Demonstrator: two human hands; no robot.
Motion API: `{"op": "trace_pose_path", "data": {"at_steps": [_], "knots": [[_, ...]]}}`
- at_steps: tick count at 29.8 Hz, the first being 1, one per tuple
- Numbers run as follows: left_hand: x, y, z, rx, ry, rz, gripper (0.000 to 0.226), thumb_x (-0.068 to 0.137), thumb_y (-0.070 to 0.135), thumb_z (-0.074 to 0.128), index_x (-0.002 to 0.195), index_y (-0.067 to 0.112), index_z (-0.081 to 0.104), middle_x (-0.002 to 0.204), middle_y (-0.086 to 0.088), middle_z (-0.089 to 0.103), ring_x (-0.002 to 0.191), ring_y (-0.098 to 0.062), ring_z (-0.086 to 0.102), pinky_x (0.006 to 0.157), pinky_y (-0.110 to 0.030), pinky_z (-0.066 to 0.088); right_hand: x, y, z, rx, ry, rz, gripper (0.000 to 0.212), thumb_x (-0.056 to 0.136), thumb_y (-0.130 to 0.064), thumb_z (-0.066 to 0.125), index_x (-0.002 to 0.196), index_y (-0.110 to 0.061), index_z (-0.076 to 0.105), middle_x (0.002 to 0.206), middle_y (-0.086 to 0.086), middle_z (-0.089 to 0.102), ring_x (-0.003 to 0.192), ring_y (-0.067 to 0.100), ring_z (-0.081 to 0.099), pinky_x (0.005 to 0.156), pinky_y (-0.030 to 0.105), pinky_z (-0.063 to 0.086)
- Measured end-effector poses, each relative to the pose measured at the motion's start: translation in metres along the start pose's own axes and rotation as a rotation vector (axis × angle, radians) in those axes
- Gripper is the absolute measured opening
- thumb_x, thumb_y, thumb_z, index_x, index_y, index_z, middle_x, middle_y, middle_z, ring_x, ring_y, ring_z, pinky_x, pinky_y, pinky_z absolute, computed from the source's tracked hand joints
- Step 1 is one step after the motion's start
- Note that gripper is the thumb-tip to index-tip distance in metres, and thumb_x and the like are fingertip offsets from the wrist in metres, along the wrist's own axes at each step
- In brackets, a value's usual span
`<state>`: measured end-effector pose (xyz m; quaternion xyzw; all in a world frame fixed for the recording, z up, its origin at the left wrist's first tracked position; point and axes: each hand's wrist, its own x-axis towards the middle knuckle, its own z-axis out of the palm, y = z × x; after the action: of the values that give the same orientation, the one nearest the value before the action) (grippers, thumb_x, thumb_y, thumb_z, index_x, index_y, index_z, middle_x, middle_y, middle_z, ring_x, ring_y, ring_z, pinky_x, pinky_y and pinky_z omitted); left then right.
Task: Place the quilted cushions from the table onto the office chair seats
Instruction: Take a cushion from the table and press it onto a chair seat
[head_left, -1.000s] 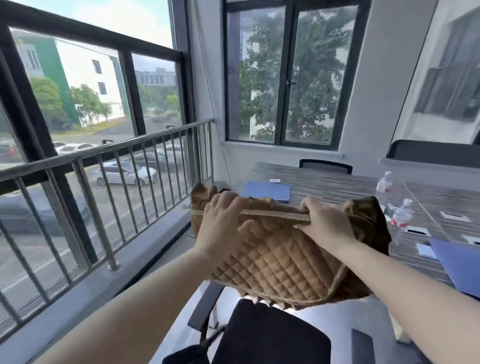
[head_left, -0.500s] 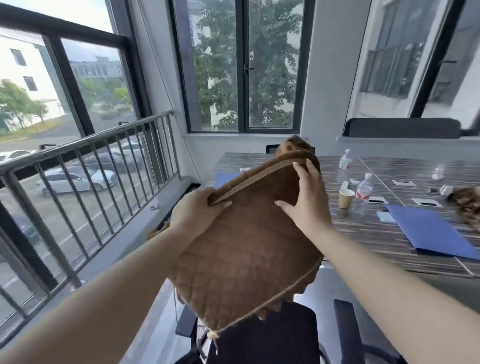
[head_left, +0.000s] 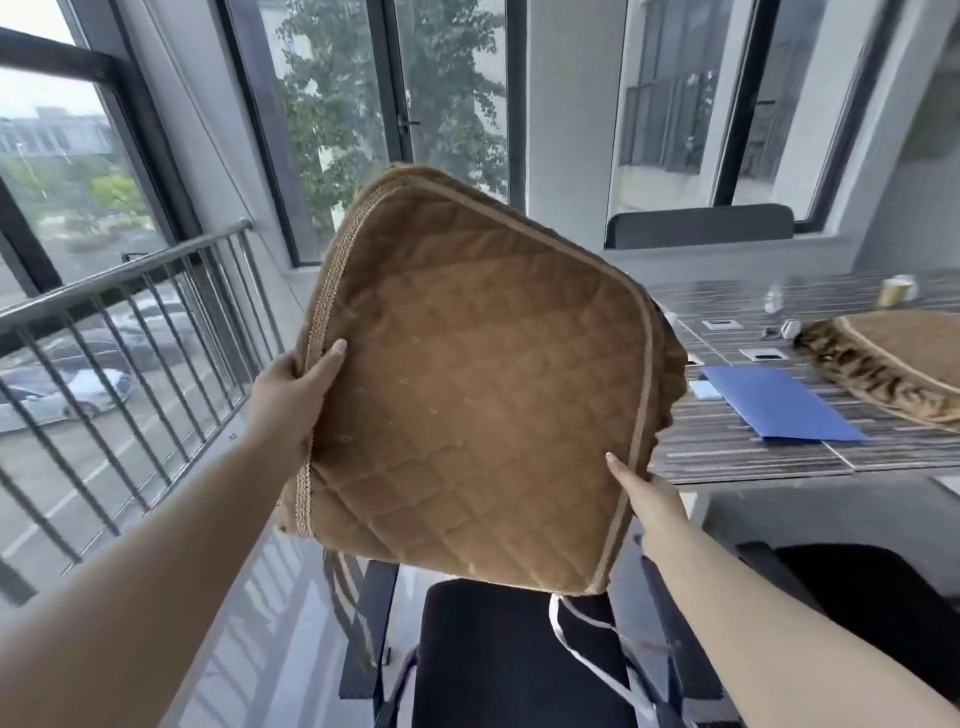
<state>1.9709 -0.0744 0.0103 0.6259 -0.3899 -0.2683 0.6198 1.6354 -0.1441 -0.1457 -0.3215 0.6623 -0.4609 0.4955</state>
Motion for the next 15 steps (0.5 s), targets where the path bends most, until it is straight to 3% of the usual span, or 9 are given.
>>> {"op": "trace_pose_path", "data": {"at_steps": [2,4,6,9,12,15], "knots": [[0.006,-0.014,-0.001,-0.008,0.0,-0.032,0.029,0.08,0.048,0.071,0.091,0.023,0.062,0.093,-0.003,0.07,0.082,-0.019,0.068,0.069,-0.031,0.06,-0.001,0.001,0.002,0.051,-0.005,-0.067,0.046,0.076,-0.037,0.077,0.111,-0.01,0.062,0.105,0.01,0.065,0.094,0.029,0.06,0.094,0.041,0.049],[0.014,-0.038,-0.001,-0.001,0.027,-0.081,0.033,0.079,0.049,0.071,0.097,0.021,0.062,0.095,-0.004,0.07,0.084,-0.021,0.068,0.07,-0.032,0.06,-0.003,0.008,0.003,0.03,0.07,-0.102,0.033,0.072,-0.031,0.081,0.092,-0.012,0.064,0.1,0.012,0.069,0.089,0.029,0.063,0.091,0.044,0.052],[0.015,-0.078,-0.001,0.065,0.036,-0.154,0.043,0.078,0.052,0.07,0.101,0.016,0.063,0.097,-0.007,0.069,0.083,-0.023,0.066,0.073,-0.036,0.057,-0.005,0.033,-0.002,0.007,0.111,-0.047,0.038,0.063,-0.034,0.086,0.085,-0.013,0.063,0.093,0.01,0.07,0.087,0.031,0.066,0.087,0.047,0.054],[0.007,-0.167,0.019,0.301,-0.018,-0.321,0.055,0.075,0.056,0.069,0.099,0.007,0.063,0.098,-0.011,0.067,0.088,-0.03,0.064,0.082,-0.045,0.054,0.011,0.095,-0.017,-0.144,0.225,0.09,0.055,0.054,-0.042,0.085,0.096,-0.011,0.066,0.094,0.01,0.071,0.085,0.031,0.067,0.084,0.046,0.055],[-0.007,-0.214,0.022,0.309,-0.017,-0.447,0.056,0.075,0.053,0.071,0.105,0.006,0.063,0.1,-0.011,0.067,0.093,-0.031,0.064,0.084,-0.042,0.053,0.015,0.12,-0.026,-0.256,0.226,0.161,0.056,0.062,-0.037,0.084,0.103,-0.006,0.062,0.097,0.01,0.068,0.089,0.031,0.065,0.084,0.04,0.053],[-0.018,-0.239,0.015,0.309,-0.019,-0.487,0.05,0.077,0.046,0.073,0.103,0.005,0.064,0.096,-0.013,0.067,0.092,-0.032,0.064,0.079,-0.041,0.053,0.016,0.129,-0.025,-0.32,0.219,0.18,0.059,0.061,-0.037,0.085,0.105,-0.006,0.061,0.099,0.011,0.068,0.091,0.032,0.064,0.086,0.043,0.053]]}}
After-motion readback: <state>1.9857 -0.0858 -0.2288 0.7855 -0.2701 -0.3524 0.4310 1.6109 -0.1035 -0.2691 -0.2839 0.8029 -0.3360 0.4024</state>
